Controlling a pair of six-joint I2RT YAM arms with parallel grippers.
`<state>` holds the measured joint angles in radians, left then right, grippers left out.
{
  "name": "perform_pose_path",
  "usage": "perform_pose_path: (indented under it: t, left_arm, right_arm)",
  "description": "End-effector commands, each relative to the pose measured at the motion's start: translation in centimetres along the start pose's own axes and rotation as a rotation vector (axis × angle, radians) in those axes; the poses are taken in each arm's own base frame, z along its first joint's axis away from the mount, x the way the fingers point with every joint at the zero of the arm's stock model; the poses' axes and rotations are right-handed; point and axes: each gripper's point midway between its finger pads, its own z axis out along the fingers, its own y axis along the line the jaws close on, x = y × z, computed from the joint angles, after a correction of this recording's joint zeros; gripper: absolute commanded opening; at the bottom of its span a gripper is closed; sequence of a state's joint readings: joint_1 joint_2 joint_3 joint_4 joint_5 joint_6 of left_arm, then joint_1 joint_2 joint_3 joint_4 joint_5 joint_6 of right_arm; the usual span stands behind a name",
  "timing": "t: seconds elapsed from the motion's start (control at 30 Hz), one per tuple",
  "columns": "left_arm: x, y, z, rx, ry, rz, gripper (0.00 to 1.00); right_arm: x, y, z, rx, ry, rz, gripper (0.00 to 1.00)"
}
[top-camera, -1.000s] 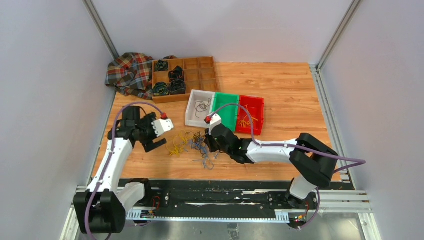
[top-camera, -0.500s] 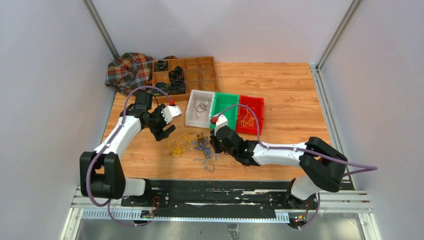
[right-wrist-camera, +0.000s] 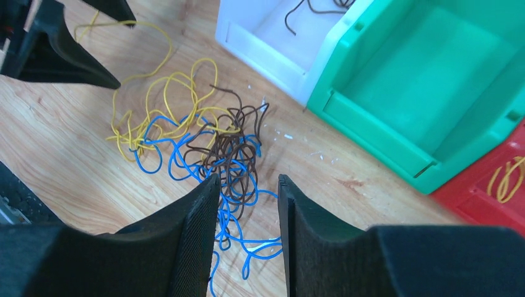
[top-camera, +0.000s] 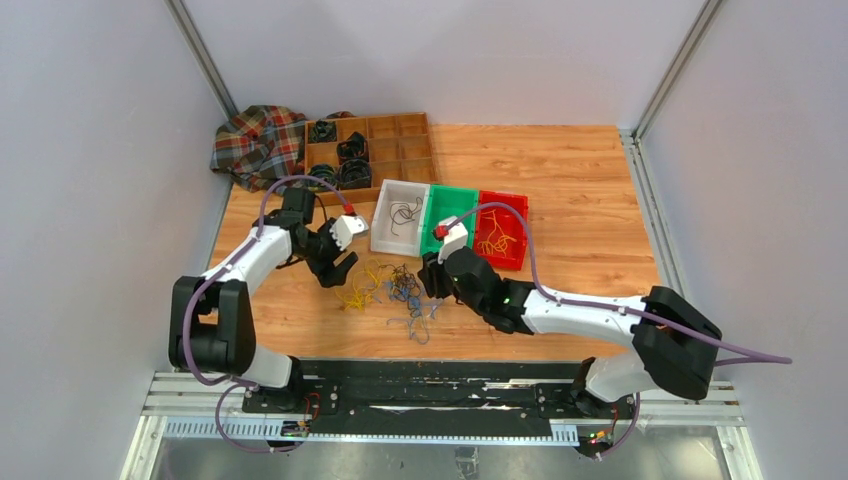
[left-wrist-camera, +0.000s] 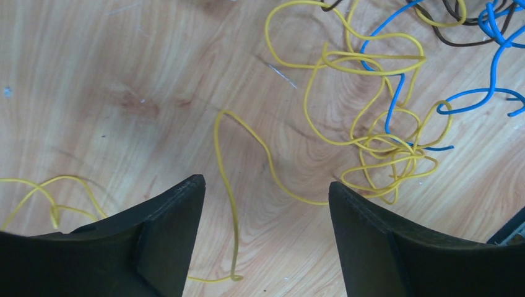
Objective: Untangle the cables
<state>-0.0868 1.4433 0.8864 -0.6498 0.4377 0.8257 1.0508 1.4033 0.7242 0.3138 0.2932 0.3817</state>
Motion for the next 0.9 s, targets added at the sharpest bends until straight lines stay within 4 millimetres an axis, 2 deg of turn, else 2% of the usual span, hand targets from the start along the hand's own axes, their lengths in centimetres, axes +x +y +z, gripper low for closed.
perform_pose_path:
  t: [0.0,0.13,0.33,0.47,0.53,0.67,0.73,0.87]
  left_arm:
    - [0.4,-1.3,0.5,0.066,0.015,-0.037,0.76]
    - [1.3,-0.4,1.5,0.014,0.047,-0.105,0.73]
    - [2.0,-0.7,2.2,0.029,0.060,-0.131,0.72]
    - [3.3,-0.4,2.7,-0.004,0.094,-0.126,0.65]
    - [3.3,-0.3,2.7,-0.008,0.099,-0.126,0.54]
    - [2.6,-0.1,2.1,-0.033,0.068,-0.112,0.16]
    - [2.0,-0.1,1.7,-0.038,0.049,-0.124,0.02]
    - [-1.2,-0.6,-0.3,-0.021,-0.050,-0.178,0.01]
  right_arm:
    - [-2.4,-0.9,-0.5,0.044,-0.074,-0.014,0.40]
    - [-2.7,-0.7,-0.5,0.039,-0.084,-0.022,0.39]
    - [-2.8,-0.3,-0.6,0.029,-0.089,-0.025,0.36]
    - [-3.3,0.0,-0.3,0.025,-0.100,-0.033,0.34]
    - [-3.8,0.2,-0.1,0.020,-0.109,-0.040,0.32]
    - [-5.1,1.1,0.3,0.000,-0.137,-0.049,0.32]
    - [-5.6,1.6,0.6,-0.020,-0.148,-0.050,0.32]
    - [-6.1,3.4,1.5,-0.092,-0.167,-0.035,0.32]
